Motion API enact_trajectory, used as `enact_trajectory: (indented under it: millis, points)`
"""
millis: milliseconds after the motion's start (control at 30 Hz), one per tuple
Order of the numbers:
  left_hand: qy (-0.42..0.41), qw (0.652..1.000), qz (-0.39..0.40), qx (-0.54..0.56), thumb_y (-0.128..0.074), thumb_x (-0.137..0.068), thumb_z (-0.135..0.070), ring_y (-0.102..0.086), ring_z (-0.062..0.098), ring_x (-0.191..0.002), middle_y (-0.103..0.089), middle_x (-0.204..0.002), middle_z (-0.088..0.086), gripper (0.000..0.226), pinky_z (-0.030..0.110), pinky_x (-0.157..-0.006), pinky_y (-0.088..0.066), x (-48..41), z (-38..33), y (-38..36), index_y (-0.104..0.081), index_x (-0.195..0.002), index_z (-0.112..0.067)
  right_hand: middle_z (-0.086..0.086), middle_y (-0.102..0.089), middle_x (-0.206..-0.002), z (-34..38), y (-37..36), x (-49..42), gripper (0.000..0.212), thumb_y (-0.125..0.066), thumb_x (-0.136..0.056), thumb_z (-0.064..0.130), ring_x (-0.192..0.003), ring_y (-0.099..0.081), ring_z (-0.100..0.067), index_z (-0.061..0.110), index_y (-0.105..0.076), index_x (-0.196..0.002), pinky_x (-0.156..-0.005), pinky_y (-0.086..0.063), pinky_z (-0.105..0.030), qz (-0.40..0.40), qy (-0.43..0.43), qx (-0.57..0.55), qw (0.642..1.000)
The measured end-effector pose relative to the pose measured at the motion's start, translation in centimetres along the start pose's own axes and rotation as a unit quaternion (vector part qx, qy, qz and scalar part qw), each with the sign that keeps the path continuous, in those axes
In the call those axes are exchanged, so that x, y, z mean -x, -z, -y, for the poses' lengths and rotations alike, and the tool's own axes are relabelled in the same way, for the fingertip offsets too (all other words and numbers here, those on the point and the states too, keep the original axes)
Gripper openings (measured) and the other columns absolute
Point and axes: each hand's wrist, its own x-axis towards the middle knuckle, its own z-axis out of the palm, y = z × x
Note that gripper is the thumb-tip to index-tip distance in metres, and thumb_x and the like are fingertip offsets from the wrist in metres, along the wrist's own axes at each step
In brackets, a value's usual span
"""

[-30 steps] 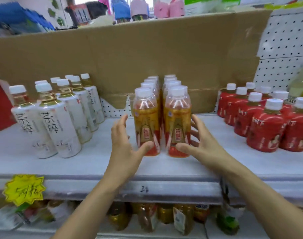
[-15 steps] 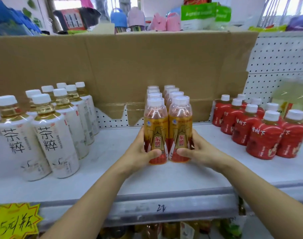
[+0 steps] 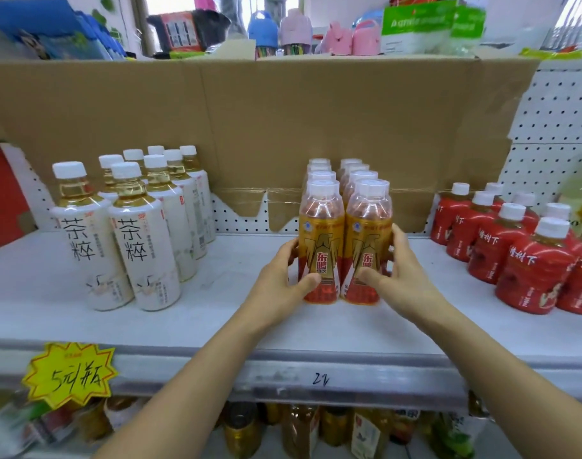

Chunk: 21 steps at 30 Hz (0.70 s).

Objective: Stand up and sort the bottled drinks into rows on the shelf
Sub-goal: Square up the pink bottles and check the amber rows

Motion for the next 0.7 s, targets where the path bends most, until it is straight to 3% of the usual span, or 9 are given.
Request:
enact_trajectory:
  millis: [67, 167, 300, 367, 433, 500, 567, 633, 700]
  points:
    - [-0.003, 0.998, -0.048, -0.032, -0.066, -0.094, -0.031, -0.041, 0.002, -0.129, -0.046, -0.147, -0.014, 0.065, 0.033, -0.112, -0.036, 1.8, -0.3, 0.3, -0.032, -0.15, -0.032, 0.004, -0.039, -0.143, 0.4, -0.9, 0.4, 0.077, -0.065, -0.09, 0.006, -0.128, -0.041, -0.001, 0.025, -0.022, -0.15, -0.11, -0.036, -0.031, -0.108, 0.074, 0.048, 0.99]
    - [-0.054, 0.991, -0.088, -0.091, -0.066, -0.092, -0.036, -0.042, -0.002, -0.126, -0.048, -0.141, -0.018, 0.063, 0.024, -0.111, -0.033, 4.8, 0.2, 2.2, -0.035, -0.147, -0.033, -0.008, -0.032, -0.15, 1.9, -3.2, 1.6, 0.071, -0.063, -0.085, 0.003, -0.14, -0.029, -0.02, 0.01, -0.03, -0.147, -0.118, -0.028, -0.039, -0.22, 0.229, 0.125, 0.94]
    - [-0.144, 0.967, -0.159, -0.141, -0.069, -0.092, -0.029, -0.047, -0.001, -0.125, -0.056, -0.131, -0.014, 0.049, 0.017, -0.107, -0.036, 6.7, 2.1, 7.5, -0.048, -0.137, -0.025, -0.012, -0.038, -0.149, 5.5, -8.5, 2.6, 0.064, -0.063, -0.083, 0.01, -0.141, -0.031, -0.021, 0.005, -0.04, -0.143, -0.12, -0.022, -0.03, -0.157, 0.325, 0.14, 0.922]
    - [-0.17, 0.954, -0.201, -0.145, -0.069, -0.091, -0.026, -0.05, 0.004, -0.123, -0.056, -0.127, -0.011, 0.041, 0.023, -0.106, -0.039, 7.1, 3.1, 10.4, -0.052, -0.129, -0.024, -0.007, -0.038, -0.149, 6.6, -11.8, 2.3, 0.064, -0.064, -0.088, 0.013, -0.141, -0.031, -0.017, 0.009, -0.037, -0.146, -0.119, -0.023, -0.028, -0.077, 0.309, 0.12, 0.94]
    - [-0.191, 0.934, -0.257, -0.16, -0.068, -0.088, -0.023, -0.05, 0.012, -0.12, -0.055, -0.123, -0.005, 0.037, 0.033, -0.103, -0.041, 7.5, 4.2, 13.4, -0.052, -0.122, -0.022, 0.001, -0.033, -0.151, 7.5, -15.2, 2.0, 0.066, -0.064, -0.093, 0.021, -0.141, -0.03, -0.01, 0.016, -0.031, -0.15, -0.118, -0.027, -0.032, 0.003, 0.238, 0.086, 0.967]
    - [-0.211, 0.904, -0.318, -0.193, -0.07, -0.083, -0.021, -0.046, 0.019, -0.117, -0.051, -0.122, 0.002, 0.04, 0.038, -0.1, -0.039, 7.8, 5.3, 16.7, -0.05, -0.118, -0.017, 0.006, -0.028, -0.154, 8.2, -18.4, 1.5, 0.073, -0.063, -0.094, 0.031, -0.141, -0.029, -0.007, 0.022, -0.022, -0.154, -0.117, -0.031, -0.037, 0.05, 0.161, 0.055, 0.984]
    - [-0.206, 0.89, -0.35, -0.207, -0.076, -0.081, -0.021, -0.039, 0.014, -0.114, -0.042, -0.122, -0.004, 0.05, 0.036, -0.099, -0.037, 7.8, 6.8, 20.0, -0.047, -0.121, -0.013, 0.008, -0.022, -0.158, 8.9, -21.3, 0.9, 0.081, -0.062, -0.093, 0.038, -0.142, -0.028, -0.007, 0.025, -0.013, -0.156, -0.118, -0.031, -0.04, 0.079, 0.107, 0.02, 0.991]
    - [-0.151, 0.918, -0.314, -0.19, -0.081, -0.079, -0.021, -0.035, 0.013, -0.124, -0.034, -0.131, -0.006, 0.07, 0.034, -0.106, -0.036, 7.1, 8.5, 23.0, -0.039, -0.135, -0.012, 0.017, -0.022, -0.155, 9.4, -23.7, 0.2, 0.084, -0.065, -0.091, 0.041, -0.143, -0.027, -0.006, 0.035, -0.011, -0.155, -0.118, -0.031, -0.043, 0.1, 0.086, -0.022, 0.991]
    - [-0.075, 0.965, -0.214, -0.133, -0.081, -0.079, -0.019, -0.03, 0.012, -0.14, -0.027, -0.147, -0.007, 0.091, 0.035, -0.116, -0.03, 6.3, 10.3, 25.1, -0.024, -0.15, -0.018, 0.025, -0.03, -0.148, 9.8, -25.8, -0.3, 0.082, -0.07, -0.085, 0.043, -0.141, -0.03, -0.006, 0.051, -0.018, -0.147, -0.115, -0.035, -0.047, 0.122, 0.085, -0.055, 0.987]
